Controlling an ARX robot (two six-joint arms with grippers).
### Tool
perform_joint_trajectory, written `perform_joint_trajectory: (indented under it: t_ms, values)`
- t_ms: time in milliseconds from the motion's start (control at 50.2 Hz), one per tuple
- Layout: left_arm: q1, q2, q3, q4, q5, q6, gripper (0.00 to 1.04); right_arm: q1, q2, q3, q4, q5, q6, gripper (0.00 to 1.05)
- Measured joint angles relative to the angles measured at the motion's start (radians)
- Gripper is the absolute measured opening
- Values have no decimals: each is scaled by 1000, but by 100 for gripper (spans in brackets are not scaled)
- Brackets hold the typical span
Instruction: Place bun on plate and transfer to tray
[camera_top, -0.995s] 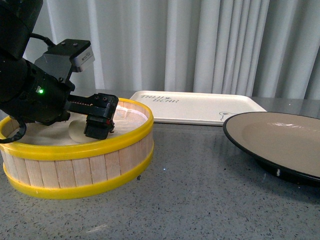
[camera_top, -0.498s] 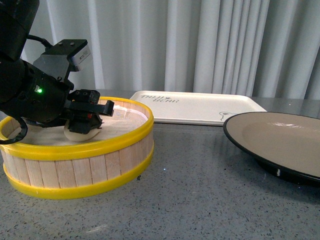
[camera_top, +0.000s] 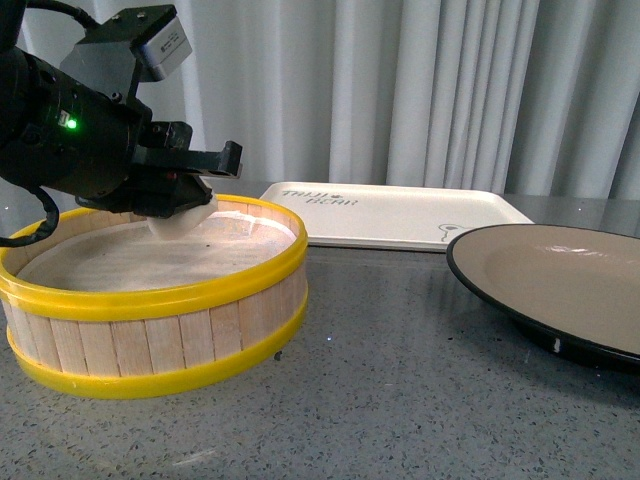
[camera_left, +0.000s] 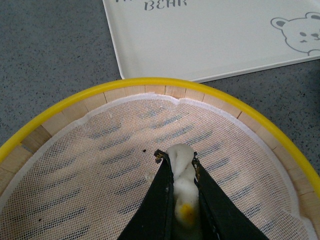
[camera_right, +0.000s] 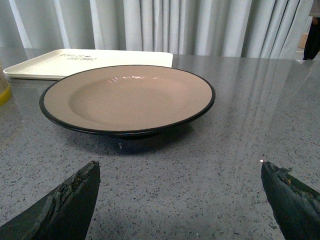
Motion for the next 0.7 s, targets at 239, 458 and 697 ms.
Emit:
perform_joint_trajectory:
  t_ms: [239, 458, 697]
  values:
    - [-53, -15, 14, 91, 47, -21, 6, 0, 0, 0, 0, 0, 0, 96]
    - [-146, -8, 76, 133, 105, -64, 6, 0, 0, 0, 0, 0, 0, 96]
    - [-268, 56, 133, 117, 124, -127, 6, 0, 0, 0, 0, 0, 0, 96]
